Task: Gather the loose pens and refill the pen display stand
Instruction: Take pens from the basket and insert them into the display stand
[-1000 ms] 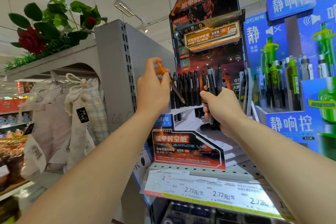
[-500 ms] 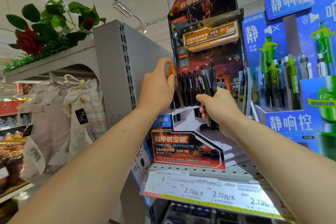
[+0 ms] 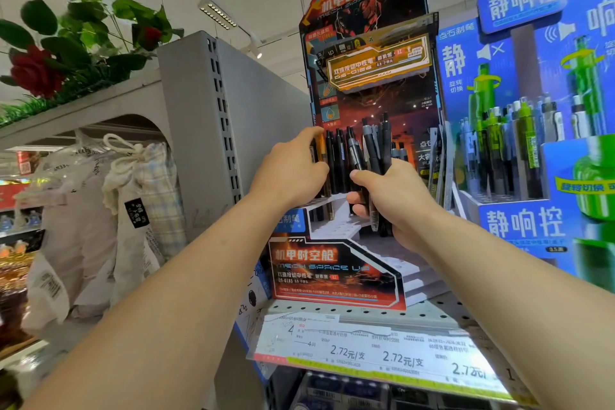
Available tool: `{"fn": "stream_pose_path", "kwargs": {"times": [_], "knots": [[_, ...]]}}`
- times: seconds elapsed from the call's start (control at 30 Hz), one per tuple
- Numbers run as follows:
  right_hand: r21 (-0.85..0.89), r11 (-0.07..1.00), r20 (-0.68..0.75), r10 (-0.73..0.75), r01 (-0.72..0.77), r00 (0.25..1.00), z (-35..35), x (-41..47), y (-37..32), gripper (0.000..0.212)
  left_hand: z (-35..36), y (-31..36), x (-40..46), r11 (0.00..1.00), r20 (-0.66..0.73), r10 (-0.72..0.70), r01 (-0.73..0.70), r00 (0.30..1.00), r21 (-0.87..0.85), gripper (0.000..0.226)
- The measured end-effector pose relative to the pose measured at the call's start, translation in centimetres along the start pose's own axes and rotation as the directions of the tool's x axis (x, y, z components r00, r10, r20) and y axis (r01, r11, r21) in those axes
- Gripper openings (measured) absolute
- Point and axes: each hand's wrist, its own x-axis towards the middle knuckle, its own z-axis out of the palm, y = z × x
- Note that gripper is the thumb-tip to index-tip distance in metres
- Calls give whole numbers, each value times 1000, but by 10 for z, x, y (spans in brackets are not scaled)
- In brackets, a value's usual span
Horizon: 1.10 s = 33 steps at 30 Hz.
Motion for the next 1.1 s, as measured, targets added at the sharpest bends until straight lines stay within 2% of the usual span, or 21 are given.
{"fn": "stream_pose_path", "kwargs": {"times": [0.17, 0.27, 0.37, 0.57, 0.63, 0.7, 0.77, 0.83, 0.9, 1.1], "knots": [[-8, 1000, -2, 10, -10, 1000, 0, 1, 0, 5, -1, -1, -4, 997, -60, 1, -6, 998, -75, 63], [36, 999, 35, 10, -12, 999, 1, 1, -1, 5, -3, 2, -7, 987, -138, 19, -41, 990, -154, 47], [79, 997, 91, -15, 8, 996, 3, -2, -2, 10, -6, 3, -9, 963, -127, 32, -65, 991, -263, 30], [71, 997, 171, -51, 40, 984, 3, -2, -3, 14, -9, 4, -11, 921, -144, 7, -63, 990, -385, 24], [70, 997, 167, -47, 36, 985, 4, -1, -2, 13, -12, 3, -10, 875, -185, -50, -46, 982, -483, 24], [47, 998, 96, -49, 45, 994, 1, 2, -2, 13, -17, 2, -9, 820, -296, -154, -45, 943, -571, 26], [19, 999, 18, -43, 42, 999, -3, 6, -2, 13, -21, 1, -9, 846, -426, -181, -81, 886, -528, 29], [30, 999, -3, -38, 38, 999, -6, 7, -2, 15, -21, 4, -13, 904, -499, -91, -139, 862, -405, 32], [-5, 999, 3, -45, 45, 999, -7, 8, 0, 16, -19, 5, -17, 939, -511, -18, -161, 860, -305, 35], [-144, 988, 32, -44, 48, 999, -5, 9, 5, 5, -16, 1, -18, 965, -474, -35, -93, 880, -243, 42]]}}
